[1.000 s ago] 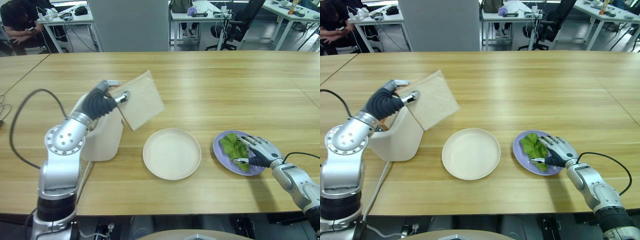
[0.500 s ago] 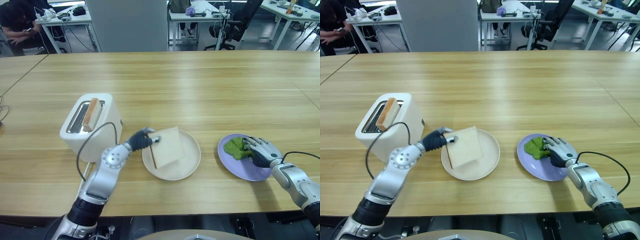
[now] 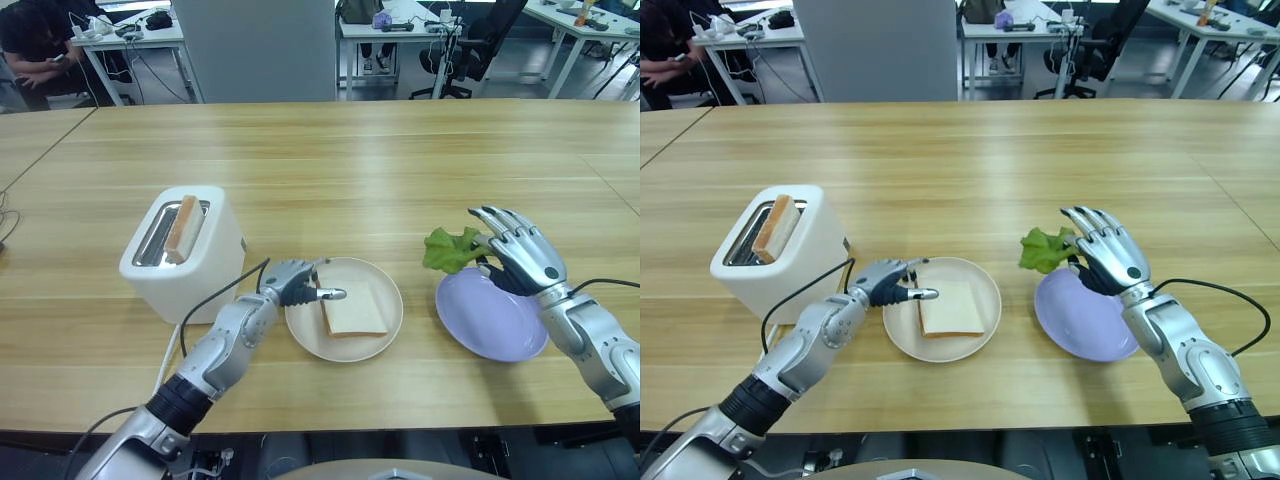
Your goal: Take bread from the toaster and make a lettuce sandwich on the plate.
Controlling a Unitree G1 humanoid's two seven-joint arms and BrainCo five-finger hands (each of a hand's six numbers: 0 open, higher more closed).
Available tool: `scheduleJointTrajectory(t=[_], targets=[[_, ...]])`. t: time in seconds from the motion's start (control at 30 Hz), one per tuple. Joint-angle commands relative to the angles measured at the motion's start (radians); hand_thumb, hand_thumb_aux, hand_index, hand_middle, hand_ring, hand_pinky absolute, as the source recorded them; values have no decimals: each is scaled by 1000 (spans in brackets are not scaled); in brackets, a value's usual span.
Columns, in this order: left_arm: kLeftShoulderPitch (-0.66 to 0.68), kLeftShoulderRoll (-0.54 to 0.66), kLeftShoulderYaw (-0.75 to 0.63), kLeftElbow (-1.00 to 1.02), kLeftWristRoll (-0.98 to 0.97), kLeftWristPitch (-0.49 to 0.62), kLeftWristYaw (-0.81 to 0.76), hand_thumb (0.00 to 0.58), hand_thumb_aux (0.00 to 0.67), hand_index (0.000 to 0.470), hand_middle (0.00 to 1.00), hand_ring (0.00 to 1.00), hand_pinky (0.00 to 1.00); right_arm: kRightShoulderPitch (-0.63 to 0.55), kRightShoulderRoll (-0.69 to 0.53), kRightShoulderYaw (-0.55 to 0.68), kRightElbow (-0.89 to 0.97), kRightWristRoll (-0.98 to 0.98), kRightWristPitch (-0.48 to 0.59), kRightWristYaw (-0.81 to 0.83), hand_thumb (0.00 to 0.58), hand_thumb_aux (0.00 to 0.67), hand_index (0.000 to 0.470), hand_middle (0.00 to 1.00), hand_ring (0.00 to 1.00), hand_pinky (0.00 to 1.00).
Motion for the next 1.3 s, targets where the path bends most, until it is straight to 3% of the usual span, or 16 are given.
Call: scheduleJointTrajectory(t=[0.03,0.27,0.47,0.83,0.87,0.9,0.93,1.3], targets=[[9,30,39,-98,108,3,21,0,0,0,0,0,0,-71,59,65,-50,3,-23,69,580,670,460,0,0,0],[84,96,197,-325,195,66,-74,0,0,0,0,0,0,-202,224,232,41,-37,-60,140,580,670,460,0,0,0],[156,156,439,-508,206,134,-165,0,0,0,0,0,0,-272,347,350,195,-57,-92,138,580,670,460,0,0,0],[305,256,674,-426,296,237,-343,0,0,0,0,0,0,-298,345,463,432,-122,-90,146,579,649,446,0,0,0],[317,259,672,-411,305,243,-357,0,0,0,0,0,0,-297,342,470,445,-127,-84,155,530,473,325,0,0,0],[325,257,668,-399,307,246,-369,0,0,0,0,0,0,-296,338,477,456,-128,-82,169,258,171,117,0,0,0],[326,254,661,-389,310,248,-378,0,0,0,0,0,0,-293,335,481,464,-125,-80,183,0,0,0,0,0,0],[271,200,570,-240,291,260,-415,0,0,0,0,0,0,-206,252,449,309,-69,-70,291,0,0,0,0,0,0]])
